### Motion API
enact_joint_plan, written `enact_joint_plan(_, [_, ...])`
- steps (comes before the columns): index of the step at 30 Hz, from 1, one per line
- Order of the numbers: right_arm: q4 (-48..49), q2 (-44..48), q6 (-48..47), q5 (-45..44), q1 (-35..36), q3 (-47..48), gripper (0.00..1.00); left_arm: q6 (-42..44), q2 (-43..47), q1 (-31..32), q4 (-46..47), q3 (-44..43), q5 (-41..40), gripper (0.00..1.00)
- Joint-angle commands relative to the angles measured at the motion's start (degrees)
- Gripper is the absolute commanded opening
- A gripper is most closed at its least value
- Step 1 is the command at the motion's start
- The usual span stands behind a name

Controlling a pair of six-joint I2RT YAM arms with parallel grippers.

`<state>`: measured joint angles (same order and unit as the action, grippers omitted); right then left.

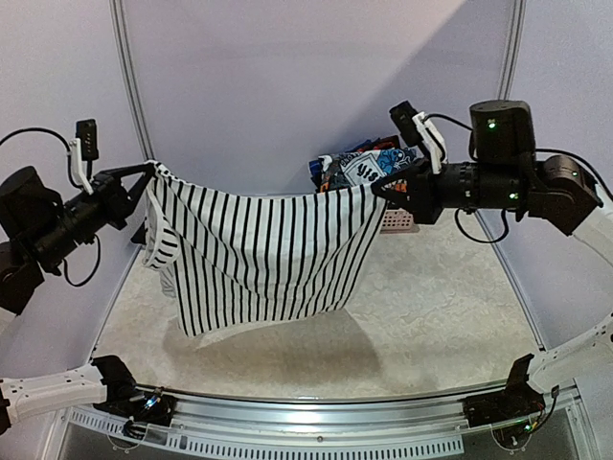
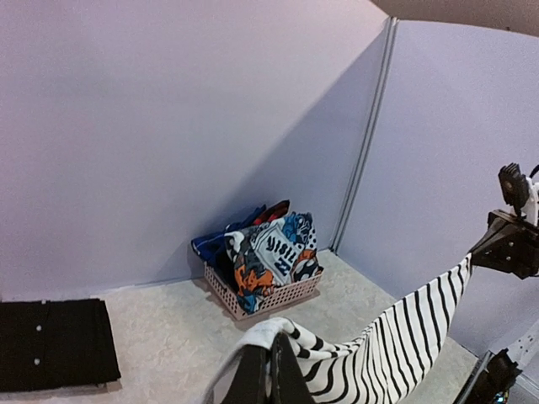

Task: Fold and stack the mixed laundry pile
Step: Flatten out the crumpled tank top at the center of the board.

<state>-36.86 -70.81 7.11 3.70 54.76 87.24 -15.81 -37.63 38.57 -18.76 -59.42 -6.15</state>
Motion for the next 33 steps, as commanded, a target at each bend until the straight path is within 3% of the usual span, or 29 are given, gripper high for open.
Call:
enact_joint_plan(1, [-0.7, 3.51, -5.34, 4.04, 0.39, 4.77, 0.0, 4.09, -2.23, -0.25, -2.54, -7.88, 5.51, 0.0])
enact_joint_plan(6, [-3.46, 4.65, -5.52, -4.4, 0.42, 10.55, 0.0, 4.88, -6.43, -0.25, -4.35, -17.17, 10.81, 0.0])
enact_joint_plan(11, [-6.55, 2.16, 2.41, -29.84, -0.5, 13.26, 0.0, 2.42, -15.74, -0.25, -9.26, -22.99, 6.49, 0.0])
enact_joint_plan(13, [-9.22, -1.72, 6.05, -33.57, -3.09, 12.7, 0.0, 1.7, -21.6, -0.45, -11.91, -24.3, 4.19, 0.0])
enact_joint_plan(16, [-10.23, -8.33, 12.65, -33.55, -8.26, 8.18, 0.0, -1.91, -31.28, -2.05, -13.17, -24.01, 5.61, 0.0])
enact_joint_plan(19, [-7.86, -15.76, 17.48, -27.82, -15.3, 3.59, 0.0, -7.39, -41.66, -6.98, -9.03, -20.98, 10.72, 0.0])
enact_joint_plan(22, [-7.02, -26.08, 19.27, -22.8, -19.82, 5.28, 0.0, -10.57, -54.75, -11.55, -5.69, -21.78, 17.93, 0.01])
enact_joint_plan(24, [-7.06, -32.01, 19.22, -20.54, -21.67, 8.41, 0.07, -10.66, -64.84, -13.13, -5.16, -25.08, 21.09, 0.15])
enact_joint_plan(27, [-7.04, -39.38, 18.67, -19.06, -23.17, 12.57, 0.51, -10.54, -72.56, -14.1, -6.38, -29.14, 24.11, 0.5])
enact_joint_plan(30, [-7.89, -42.69, 18.0, -19.61, -23.75, 15.38, 0.59, -10.98, -71.85, -14.12, -2.88, -26.57, 23.25, 0.92])
enact_joint_plan(31, [-7.76, -42.87, 17.62, -19.3, -23.76, 15.37, 0.6, -10.69, -70.76, -14.07, -2.42, -25.81, 22.31, 0.98])
enact_joint_plan(33, [-7.08, -42.1, 17.1, -18.8, -23.77, 14.11, 0.62, -9.3, -68.85, -14.13, -3.69, -25.24, 19.35, 0.99])
